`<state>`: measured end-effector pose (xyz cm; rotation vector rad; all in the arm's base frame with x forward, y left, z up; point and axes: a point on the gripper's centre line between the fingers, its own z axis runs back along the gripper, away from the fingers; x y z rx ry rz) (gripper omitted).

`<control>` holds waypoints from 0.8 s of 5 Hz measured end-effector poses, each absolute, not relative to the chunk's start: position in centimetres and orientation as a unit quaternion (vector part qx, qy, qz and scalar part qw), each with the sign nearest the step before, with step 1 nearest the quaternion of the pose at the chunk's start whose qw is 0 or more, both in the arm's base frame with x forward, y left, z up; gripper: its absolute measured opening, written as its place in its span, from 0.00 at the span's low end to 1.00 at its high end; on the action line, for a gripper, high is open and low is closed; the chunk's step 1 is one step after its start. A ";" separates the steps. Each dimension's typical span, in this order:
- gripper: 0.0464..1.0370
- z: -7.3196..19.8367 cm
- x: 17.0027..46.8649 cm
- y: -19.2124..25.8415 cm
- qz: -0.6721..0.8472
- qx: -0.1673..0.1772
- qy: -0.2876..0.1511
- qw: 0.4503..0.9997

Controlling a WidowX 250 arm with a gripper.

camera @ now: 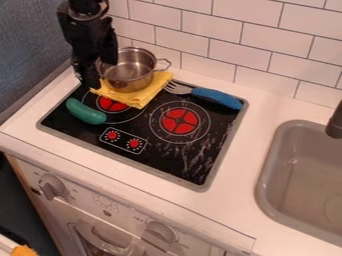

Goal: Moved the silver pot to the bottom right of the burner

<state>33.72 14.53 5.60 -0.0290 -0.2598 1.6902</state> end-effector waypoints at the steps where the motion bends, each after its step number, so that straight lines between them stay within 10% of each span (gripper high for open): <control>1: 0.96 4.5 34.1 14.8 0.758 -0.009 -0.107 0.643; 2: 0.91 3.3 34.5 15.1 0.760 -0.002 -0.097 0.642; 4: 0.30 2.6 34.3 14.9 0.765 -0.001 -0.100 0.636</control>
